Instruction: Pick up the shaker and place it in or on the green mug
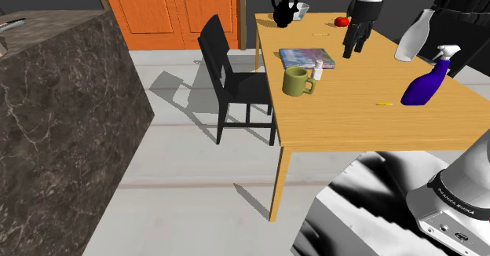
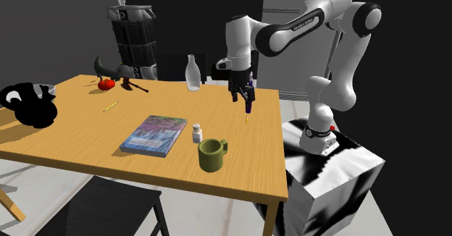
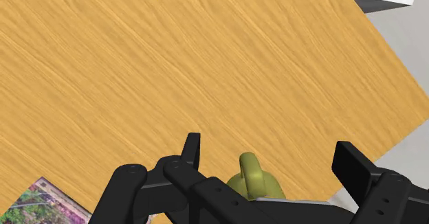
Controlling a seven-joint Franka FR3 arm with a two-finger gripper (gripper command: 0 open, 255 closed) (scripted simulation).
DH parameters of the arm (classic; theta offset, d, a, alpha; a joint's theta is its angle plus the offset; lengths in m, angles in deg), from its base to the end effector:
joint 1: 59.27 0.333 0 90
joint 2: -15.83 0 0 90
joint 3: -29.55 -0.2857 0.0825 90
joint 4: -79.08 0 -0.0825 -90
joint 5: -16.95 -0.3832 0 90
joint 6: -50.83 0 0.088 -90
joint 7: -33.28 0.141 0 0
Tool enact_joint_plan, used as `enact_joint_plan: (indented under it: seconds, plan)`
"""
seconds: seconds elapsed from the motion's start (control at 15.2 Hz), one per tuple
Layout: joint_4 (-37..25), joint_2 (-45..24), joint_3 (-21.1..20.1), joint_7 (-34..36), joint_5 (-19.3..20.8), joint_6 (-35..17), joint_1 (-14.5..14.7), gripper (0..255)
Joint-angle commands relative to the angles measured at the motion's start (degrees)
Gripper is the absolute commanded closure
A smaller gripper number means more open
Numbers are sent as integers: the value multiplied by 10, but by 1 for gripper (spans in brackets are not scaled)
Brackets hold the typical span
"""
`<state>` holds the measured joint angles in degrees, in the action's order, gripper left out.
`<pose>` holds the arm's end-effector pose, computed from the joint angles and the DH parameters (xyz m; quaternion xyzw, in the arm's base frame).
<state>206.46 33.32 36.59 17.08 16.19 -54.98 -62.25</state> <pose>0.4523 -0.0794 0.4296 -0.9975 -0.0553 0.0302 0.0323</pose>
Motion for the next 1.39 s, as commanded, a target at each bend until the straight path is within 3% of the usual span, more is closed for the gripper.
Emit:
enact_joint_plan:
  seconds: [0.0,0.46,0.92,1.32]
  plan:
    - [-23,-40,9,-17,2,-21,-4,0]
    - [-117,-179,30,-64,-5,-83,-15,0]
    - [-249,-324,38,-107,-25,-112,-34,0]
    - [-225,-341,37,-110,-29,-153,-35,0]
